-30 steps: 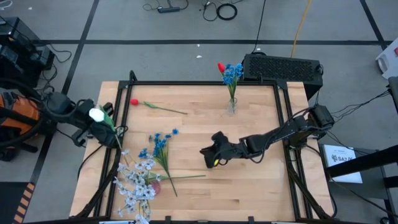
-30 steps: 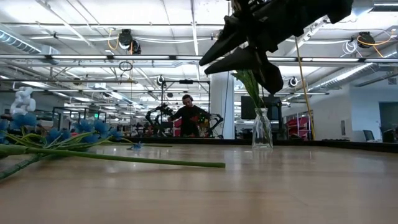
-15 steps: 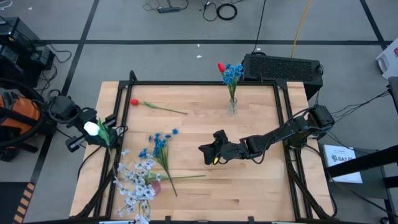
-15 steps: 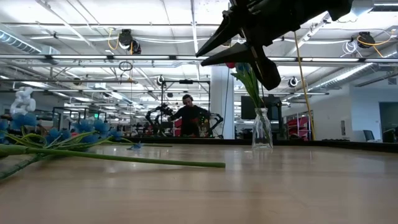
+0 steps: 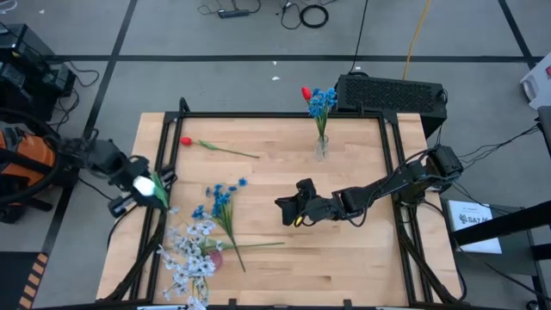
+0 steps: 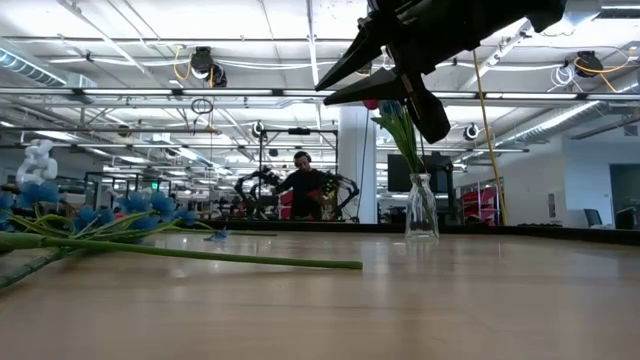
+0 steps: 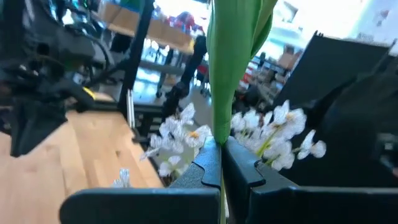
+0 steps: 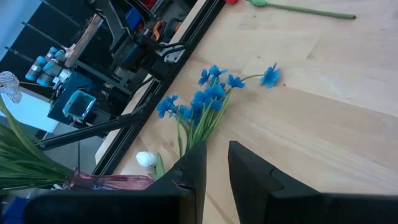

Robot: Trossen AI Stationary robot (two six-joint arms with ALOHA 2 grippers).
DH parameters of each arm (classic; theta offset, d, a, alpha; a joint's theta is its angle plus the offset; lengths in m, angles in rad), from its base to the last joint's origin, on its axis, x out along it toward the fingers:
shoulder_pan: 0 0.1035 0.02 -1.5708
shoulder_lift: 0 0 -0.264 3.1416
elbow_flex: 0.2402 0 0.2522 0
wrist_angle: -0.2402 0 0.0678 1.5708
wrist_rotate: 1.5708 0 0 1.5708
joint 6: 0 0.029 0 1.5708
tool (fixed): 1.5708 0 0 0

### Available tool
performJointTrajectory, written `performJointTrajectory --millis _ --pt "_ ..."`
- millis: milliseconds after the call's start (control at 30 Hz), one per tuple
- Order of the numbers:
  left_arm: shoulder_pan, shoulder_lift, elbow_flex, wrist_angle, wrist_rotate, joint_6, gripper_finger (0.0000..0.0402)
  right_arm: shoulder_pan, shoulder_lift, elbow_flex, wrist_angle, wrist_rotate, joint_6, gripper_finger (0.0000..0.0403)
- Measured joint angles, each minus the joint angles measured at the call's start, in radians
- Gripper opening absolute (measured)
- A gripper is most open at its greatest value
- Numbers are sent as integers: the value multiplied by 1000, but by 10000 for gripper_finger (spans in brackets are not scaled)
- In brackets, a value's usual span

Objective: Sort flowers into vase by color
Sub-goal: Put the top white flowers into the pink vase

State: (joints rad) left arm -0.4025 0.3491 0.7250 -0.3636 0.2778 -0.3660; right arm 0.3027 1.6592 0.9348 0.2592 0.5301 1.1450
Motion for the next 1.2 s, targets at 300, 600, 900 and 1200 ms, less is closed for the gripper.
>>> performJointTrajectory --millis 300,600,900,1200 --pt "-185 152 0 176 -145 110 1 0 4 0 0 0 -8 59" --pt "-467 249 0 239 -509 235 1 3 46 0 27 -11 -1 59" --pt "-679 342 0 251 -825 270 1 10 79 0 116 -12 -4 59" --pt "-778 396 0 359 -990 343 1 21 92 24 135 -12 -6 59"
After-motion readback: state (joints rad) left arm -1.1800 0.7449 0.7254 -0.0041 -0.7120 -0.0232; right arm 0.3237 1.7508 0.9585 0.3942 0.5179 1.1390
